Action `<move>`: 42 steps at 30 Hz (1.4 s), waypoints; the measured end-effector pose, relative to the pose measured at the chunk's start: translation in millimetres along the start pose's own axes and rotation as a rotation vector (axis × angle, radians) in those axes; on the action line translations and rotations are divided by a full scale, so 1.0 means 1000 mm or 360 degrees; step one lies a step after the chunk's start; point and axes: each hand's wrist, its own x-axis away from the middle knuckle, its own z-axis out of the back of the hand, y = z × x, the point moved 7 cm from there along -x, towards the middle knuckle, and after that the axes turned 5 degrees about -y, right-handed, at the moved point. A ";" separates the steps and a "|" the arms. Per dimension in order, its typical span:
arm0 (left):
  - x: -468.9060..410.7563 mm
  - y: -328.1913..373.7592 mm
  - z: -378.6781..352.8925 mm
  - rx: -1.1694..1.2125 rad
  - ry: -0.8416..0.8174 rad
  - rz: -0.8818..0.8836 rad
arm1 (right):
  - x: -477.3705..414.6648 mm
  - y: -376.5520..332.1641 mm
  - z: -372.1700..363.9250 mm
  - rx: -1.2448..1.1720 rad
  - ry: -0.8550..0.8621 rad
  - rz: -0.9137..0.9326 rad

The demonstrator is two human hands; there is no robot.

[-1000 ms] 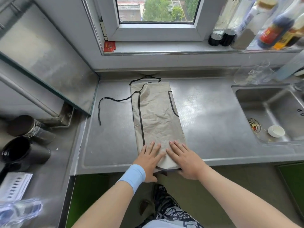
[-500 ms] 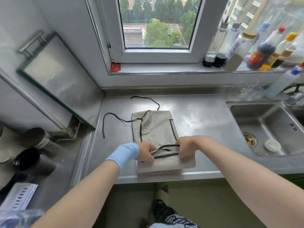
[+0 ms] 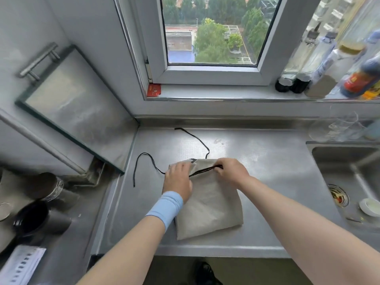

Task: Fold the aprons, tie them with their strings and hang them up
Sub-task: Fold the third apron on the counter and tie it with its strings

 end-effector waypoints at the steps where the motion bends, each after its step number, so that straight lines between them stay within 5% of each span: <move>1: 0.004 0.010 -0.007 0.0008 0.0073 -0.0128 | -0.006 0.002 -0.008 0.0019 0.0026 -0.0019; 3: 0.010 0.027 -0.028 0.0087 0.0147 -0.0386 | -0.011 0.003 -0.019 0.0239 0.0142 -0.0016; 5: 0.012 0.034 -0.063 0.0051 -0.0072 -0.0505 | -0.006 -0.004 -0.026 0.0519 0.0380 0.0117; 7: 0.012 0.028 -0.093 -0.0090 -0.0414 -0.0407 | 0.001 -0.009 -0.040 0.0586 0.0530 0.0317; 10: 0.005 0.008 -0.115 -0.0236 -0.0575 -0.0239 | 0.010 -0.006 -0.082 0.0616 0.0344 0.0562; 13: -0.004 -0.005 -0.123 -0.0289 -0.0519 -0.0271 | 0.019 0.019 -0.117 0.0674 0.0081 0.0513; 22: -0.002 -0.012 -0.114 -0.0442 -0.0238 -0.0132 | 0.014 0.045 -0.119 0.0685 0.0098 0.0296; 27: 0.025 0.023 -0.130 -0.0234 -0.0412 -0.0245 | 0.007 0.041 -0.113 0.0738 0.0027 0.0218; 34: 0.039 -0.050 -0.126 -0.0324 -0.0397 -0.0136 | 0.015 0.047 -0.101 0.0899 0.0104 0.0123; 39: 0.043 -0.041 -0.113 -0.0416 -0.0388 -0.0084 | 0.047 0.018 -0.101 0.0896 0.0322 0.0655; 42: 0.049 -0.016 -0.101 -0.0303 -0.0310 -0.0247 | 0.070 0.021 -0.102 0.0909 0.0219 0.0832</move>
